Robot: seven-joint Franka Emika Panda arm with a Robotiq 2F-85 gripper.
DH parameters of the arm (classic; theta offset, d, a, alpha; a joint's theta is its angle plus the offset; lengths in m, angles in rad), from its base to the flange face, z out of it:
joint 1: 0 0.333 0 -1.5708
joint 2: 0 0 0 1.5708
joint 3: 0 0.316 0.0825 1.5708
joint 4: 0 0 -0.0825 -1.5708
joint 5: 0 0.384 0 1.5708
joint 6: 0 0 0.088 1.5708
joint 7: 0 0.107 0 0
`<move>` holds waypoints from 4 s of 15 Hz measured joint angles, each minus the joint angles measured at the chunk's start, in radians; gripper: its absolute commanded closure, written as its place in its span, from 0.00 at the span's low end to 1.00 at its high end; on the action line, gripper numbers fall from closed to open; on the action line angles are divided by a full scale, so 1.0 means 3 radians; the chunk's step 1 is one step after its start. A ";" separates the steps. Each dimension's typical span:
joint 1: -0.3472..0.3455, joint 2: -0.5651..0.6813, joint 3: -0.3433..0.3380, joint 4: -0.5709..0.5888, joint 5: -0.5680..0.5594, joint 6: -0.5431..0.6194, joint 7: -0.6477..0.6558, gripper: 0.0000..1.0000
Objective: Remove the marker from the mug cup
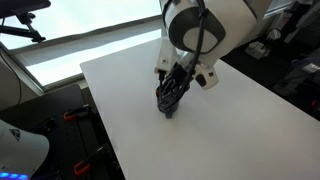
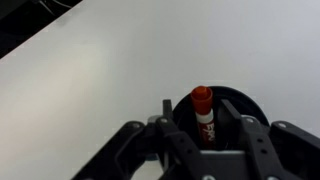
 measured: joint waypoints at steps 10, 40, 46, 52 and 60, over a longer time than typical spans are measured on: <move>0.0001 0.0010 0.0013 0.0013 0.0050 0.0001 -0.0040 0.95; 0.0285 -0.0616 0.0297 0.0029 0.0022 0.0581 -0.0962 0.95; 0.0263 -0.0231 0.0384 0.0245 0.0087 0.0454 -0.1282 0.95; 0.0173 0.0284 0.0387 0.0669 0.0087 0.0139 -0.1285 0.95; 0.0108 0.0810 0.0388 0.1238 0.0087 -0.0233 -0.1278 0.95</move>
